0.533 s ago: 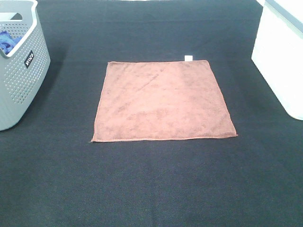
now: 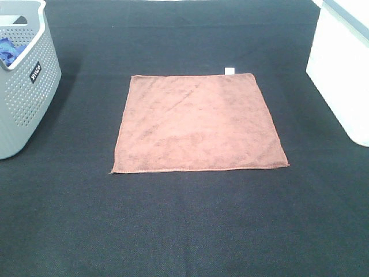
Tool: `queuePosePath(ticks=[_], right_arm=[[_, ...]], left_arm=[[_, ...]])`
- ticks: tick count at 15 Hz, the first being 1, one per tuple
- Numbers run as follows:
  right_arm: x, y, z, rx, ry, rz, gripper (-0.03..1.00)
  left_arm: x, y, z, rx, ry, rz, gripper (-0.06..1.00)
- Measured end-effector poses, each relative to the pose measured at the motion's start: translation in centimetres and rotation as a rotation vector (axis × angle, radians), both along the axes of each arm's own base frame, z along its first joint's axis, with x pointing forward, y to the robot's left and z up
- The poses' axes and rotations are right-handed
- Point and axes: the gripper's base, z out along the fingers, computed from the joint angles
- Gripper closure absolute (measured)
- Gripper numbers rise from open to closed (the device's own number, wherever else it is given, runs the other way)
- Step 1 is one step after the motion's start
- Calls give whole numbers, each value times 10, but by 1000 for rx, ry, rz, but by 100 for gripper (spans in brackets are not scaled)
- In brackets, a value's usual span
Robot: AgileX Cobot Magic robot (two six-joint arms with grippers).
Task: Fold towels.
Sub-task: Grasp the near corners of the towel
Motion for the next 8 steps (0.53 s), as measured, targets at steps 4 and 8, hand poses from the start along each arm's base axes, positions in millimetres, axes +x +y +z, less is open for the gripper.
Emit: queuePosePath(ticks=[4, 8], right_arm=[[0, 0, 0, 0, 0, 0, 5], [0, 0, 0, 0, 0, 0, 5]], left_arm=[[0, 0, 0, 0, 0, 0, 38], [0, 0, 0, 0, 0, 0, 38]])
